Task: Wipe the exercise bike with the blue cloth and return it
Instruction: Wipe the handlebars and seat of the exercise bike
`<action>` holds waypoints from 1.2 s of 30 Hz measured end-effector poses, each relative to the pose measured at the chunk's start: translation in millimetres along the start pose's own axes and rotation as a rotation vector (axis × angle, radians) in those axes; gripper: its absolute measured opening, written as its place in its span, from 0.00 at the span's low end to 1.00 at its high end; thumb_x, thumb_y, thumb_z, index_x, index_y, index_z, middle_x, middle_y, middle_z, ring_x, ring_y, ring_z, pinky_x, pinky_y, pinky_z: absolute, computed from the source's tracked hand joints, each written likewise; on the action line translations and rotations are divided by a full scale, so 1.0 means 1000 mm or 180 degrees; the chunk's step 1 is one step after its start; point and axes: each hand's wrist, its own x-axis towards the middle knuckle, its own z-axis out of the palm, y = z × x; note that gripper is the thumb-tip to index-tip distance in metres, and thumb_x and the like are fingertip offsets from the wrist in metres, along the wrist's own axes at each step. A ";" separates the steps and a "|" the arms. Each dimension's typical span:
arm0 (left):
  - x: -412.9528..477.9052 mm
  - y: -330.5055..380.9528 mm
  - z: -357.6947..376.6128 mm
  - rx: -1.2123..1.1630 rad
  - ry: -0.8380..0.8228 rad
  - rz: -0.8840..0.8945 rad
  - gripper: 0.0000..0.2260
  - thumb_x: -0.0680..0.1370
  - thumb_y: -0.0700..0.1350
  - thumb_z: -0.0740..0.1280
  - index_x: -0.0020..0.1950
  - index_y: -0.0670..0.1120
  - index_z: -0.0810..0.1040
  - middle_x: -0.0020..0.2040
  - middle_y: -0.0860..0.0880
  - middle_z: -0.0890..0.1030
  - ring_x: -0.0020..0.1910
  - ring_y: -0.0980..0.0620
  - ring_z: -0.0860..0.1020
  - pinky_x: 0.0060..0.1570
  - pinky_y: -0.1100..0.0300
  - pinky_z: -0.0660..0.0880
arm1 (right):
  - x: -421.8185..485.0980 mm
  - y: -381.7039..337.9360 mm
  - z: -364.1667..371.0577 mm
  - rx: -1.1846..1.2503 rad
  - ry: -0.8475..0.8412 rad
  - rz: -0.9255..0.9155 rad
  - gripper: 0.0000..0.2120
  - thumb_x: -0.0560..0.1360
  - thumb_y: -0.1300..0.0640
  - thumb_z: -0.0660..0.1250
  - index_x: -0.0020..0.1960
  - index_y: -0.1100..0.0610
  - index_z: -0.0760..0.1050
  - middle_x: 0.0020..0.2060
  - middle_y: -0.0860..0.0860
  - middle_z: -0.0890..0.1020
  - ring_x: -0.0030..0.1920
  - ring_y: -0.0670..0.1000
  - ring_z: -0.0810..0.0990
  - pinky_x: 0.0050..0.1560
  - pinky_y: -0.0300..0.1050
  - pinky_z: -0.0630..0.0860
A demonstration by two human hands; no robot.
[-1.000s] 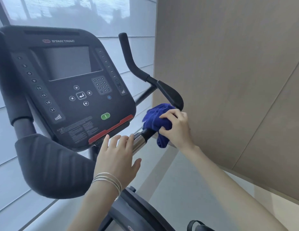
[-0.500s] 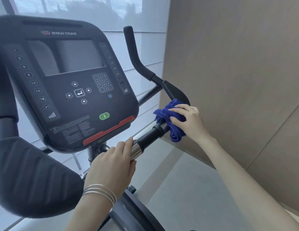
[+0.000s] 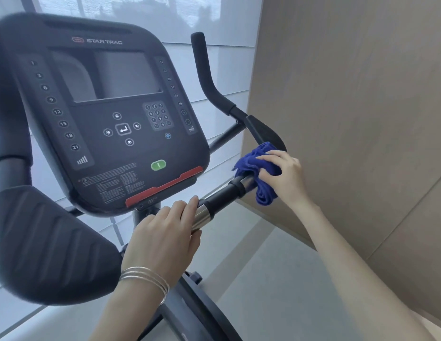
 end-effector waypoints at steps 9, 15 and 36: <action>-0.001 0.000 0.000 -0.0058 -0.0084 -0.0001 0.23 0.69 0.50 0.71 0.62 0.45 0.76 0.45 0.48 0.82 0.36 0.46 0.79 0.29 0.55 0.75 | -0.033 -0.013 0.010 0.0289 0.0047 -0.0333 0.18 0.65 0.64 0.72 0.54 0.54 0.81 0.55 0.50 0.79 0.55 0.54 0.74 0.58 0.39 0.69; -0.004 0.002 -0.005 -0.0118 -0.0164 -0.0121 0.29 0.78 0.56 0.54 0.76 0.48 0.51 0.61 0.52 0.74 0.57 0.49 0.74 0.52 0.57 0.74 | -0.041 -0.016 0.006 0.0406 0.0123 0.0020 0.17 0.64 0.64 0.72 0.52 0.55 0.79 0.53 0.51 0.77 0.53 0.52 0.76 0.56 0.38 0.72; -0.055 -0.095 -0.036 0.0038 -0.0072 0.0363 0.28 0.75 0.60 0.46 0.46 0.47 0.83 0.43 0.50 0.84 0.49 0.45 0.81 0.66 0.43 0.67 | -0.203 -0.099 0.033 0.0669 -0.0133 0.0322 0.18 0.62 0.64 0.73 0.49 0.49 0.80 0.51 0.40 0.76 0.54 0.43 0.76 0.53 0.26 0.69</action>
